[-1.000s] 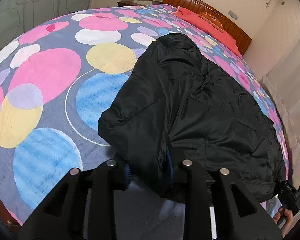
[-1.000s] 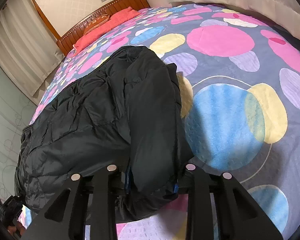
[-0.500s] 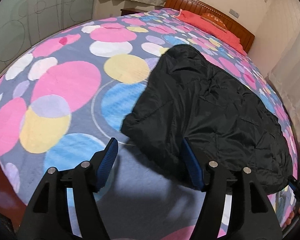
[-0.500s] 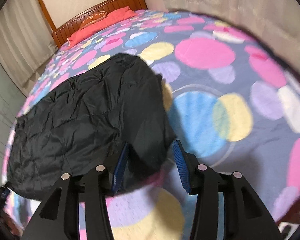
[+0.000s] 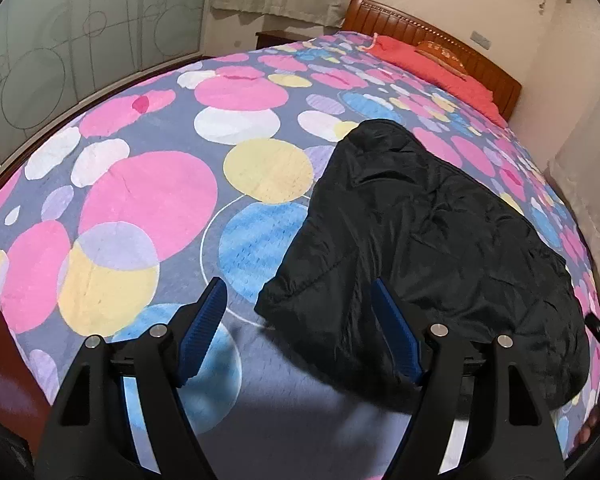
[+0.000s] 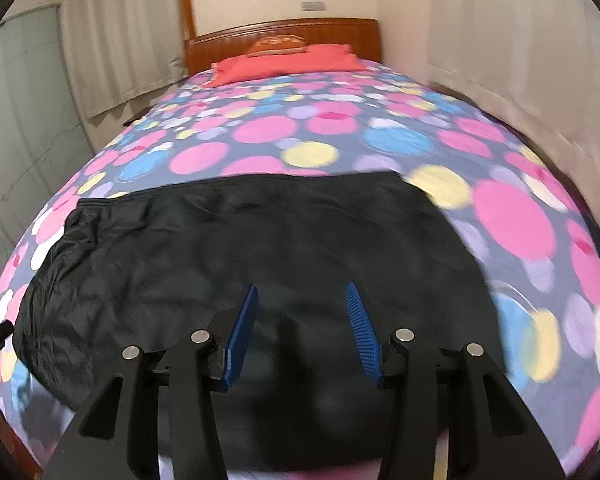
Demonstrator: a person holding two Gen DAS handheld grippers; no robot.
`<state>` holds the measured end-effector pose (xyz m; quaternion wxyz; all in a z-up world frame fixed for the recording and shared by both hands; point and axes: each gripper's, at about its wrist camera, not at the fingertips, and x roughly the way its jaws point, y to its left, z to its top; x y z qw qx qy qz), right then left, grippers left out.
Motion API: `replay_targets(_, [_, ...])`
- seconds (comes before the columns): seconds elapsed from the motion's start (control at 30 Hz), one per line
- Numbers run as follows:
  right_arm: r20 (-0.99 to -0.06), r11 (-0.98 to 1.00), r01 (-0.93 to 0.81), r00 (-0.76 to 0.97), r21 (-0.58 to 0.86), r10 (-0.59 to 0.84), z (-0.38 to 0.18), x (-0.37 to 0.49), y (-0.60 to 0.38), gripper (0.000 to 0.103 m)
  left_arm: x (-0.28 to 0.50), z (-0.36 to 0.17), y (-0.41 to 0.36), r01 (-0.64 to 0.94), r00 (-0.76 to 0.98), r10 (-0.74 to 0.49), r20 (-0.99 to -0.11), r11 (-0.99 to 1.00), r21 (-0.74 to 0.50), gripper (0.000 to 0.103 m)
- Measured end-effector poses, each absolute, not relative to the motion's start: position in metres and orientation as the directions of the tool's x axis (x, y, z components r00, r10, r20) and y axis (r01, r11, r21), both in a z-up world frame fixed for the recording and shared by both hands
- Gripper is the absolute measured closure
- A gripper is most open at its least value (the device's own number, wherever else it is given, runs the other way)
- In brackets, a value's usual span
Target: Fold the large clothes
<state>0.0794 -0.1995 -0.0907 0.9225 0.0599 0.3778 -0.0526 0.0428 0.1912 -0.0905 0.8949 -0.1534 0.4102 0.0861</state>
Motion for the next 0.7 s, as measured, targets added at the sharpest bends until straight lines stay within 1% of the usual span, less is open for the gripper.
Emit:
replay_targets(0.13, [-0.701, 0.993, 0.114, 0.708, -0.002, -0.083, -0.103, 0.109, -0.167, 0.056, 0.053, -0.095, 0.193, -0.306, 0.640, 0.031, -0.768, 0.927, -0.217, 0.028])
replay_targets(0.23, [-0.731, 0.990, 0.120, 0.668, -0.078, -0.139, -0.128, 0.126, -0.153, 0.056, 0.065, -0.095, 0.193, -0.318, 0.636, 0.031, -0.771, 0.921, -0.226, 0.028])
replay_targets(0.27, [-0.740, 0.988, 0.124, 0.656, -0.091, -0.150, -0.135, 0.128, -0.152, 0.056, 0.068, -0.095, 0.194, -0.322, 0.637, 0.033, -0.770, 0.919, -0.228, 0.025])
replay_targets(0.3, [-0.746, 0.987, 0.129, 0.647, -0.094, -0.155, -0.142, 0.130, -0.152, 0.056, 0.072, -0.095, 0.194, -0.330, 0.639, 0.039, -0.768, 0.916, -0.227, 0.022])
replay_targets(0.37, [-0.738, 0.985, 0.136, 0.654, -0.103, -0.167, -0.151, 0.128, -0.151, 0.056, 0.082, -0.093, 0.194, -0.349, 0.642, 0.046, -0.765, 0.906, -0.238, 0.021])
replay_targets(0.43, [-0.732, 0.984, 0.137, 0.658, -0.116, -0.177, -0.153, 0.126, -0.149, 0.056, 0.094, -0.094, 0.195, -0.356, 0.641, 0.018, -0.767, 0.893, -0.277, 0.021])
replay_targets(0.57, [-0.737, 0.987, 0.135, 0.658, -0.085, -0.154, -0.155, 0.126, -0.152, 0.056, 0.123, -0.099, 0.198, -0.371, 0.635, -0.045, -0.772, 0.858, -0.355, 0.021])
replay_targets(0.7, [-0.738, 0.988, 0.136, 0.658, -0.076, -0.148, -0.156, 0.128, -0.151, 0.056, 0.150, -0.111, 0.201, -0.385, 0.596, -0.064, -0.801, 0.852, -0.354, 0.020])
